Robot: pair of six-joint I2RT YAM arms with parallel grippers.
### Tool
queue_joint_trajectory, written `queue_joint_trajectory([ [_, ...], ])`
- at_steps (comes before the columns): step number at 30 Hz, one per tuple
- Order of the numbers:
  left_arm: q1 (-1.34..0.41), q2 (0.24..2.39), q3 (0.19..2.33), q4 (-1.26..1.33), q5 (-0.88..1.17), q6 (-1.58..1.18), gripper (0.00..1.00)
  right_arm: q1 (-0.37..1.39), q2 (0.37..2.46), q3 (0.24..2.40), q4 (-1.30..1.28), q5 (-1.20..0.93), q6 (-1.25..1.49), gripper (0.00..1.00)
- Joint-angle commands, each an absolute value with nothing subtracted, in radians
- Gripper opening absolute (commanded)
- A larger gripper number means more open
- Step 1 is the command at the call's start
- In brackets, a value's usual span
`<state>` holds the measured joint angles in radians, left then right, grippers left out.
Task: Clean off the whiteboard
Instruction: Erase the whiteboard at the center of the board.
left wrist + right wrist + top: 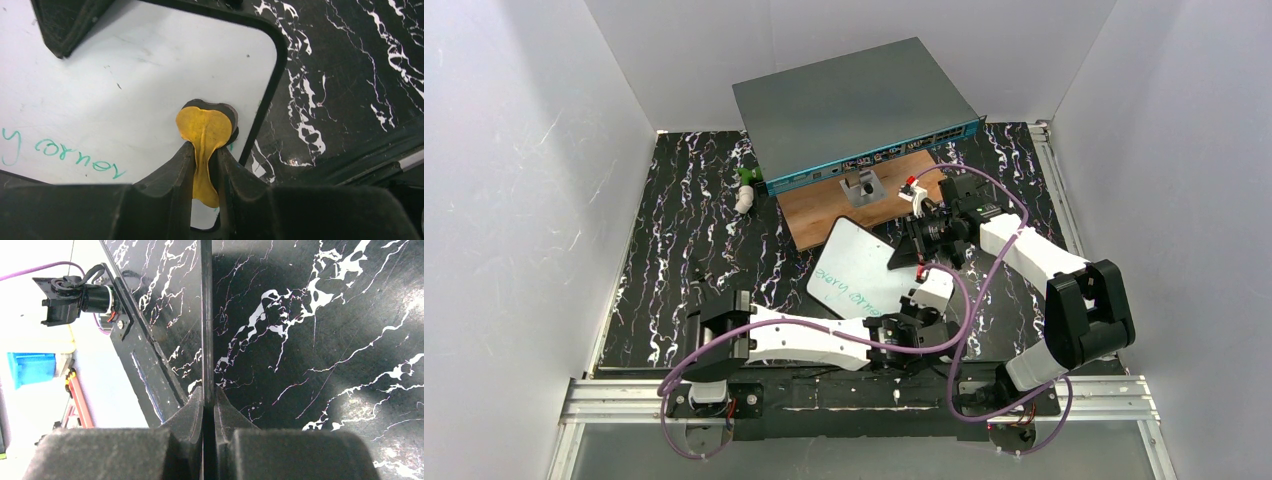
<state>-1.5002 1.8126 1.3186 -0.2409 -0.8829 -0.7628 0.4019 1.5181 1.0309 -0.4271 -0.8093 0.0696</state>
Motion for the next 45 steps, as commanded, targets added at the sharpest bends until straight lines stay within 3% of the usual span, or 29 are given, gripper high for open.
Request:
queue_joint_trajectory([
  [1,-1.535,1.809,1.329,-0.320,-0.846,-0.793,0.00,0.408,1.489,1.028,-0.396,-0.779,0.099,0.01],
  [10,-1.579,1.818,1.294,-0.403,-0.766,-0.897,0.00,0.408,1.493,1.031,-0.398,-0.781,0.098,0.01],
  [24,-1.389,1.748,1.350,-0.267,-0.774,-0.609,0.00,0.407,1.488,1.028,-0.396,-0.776,0.092,0.01],
  [35,-1.488,1.845,1.335,-0.270,-0.635,-0.618,0.00,0.407,1.493,1.030,-0.397,-0.782,0.091,0.01],
  [45,-1.471,1.859,1.373,-0.390,-0.702,-0.652,0.00,0.407,1.493,1.029,-0.397,-0.783,0.089,0.01],
])
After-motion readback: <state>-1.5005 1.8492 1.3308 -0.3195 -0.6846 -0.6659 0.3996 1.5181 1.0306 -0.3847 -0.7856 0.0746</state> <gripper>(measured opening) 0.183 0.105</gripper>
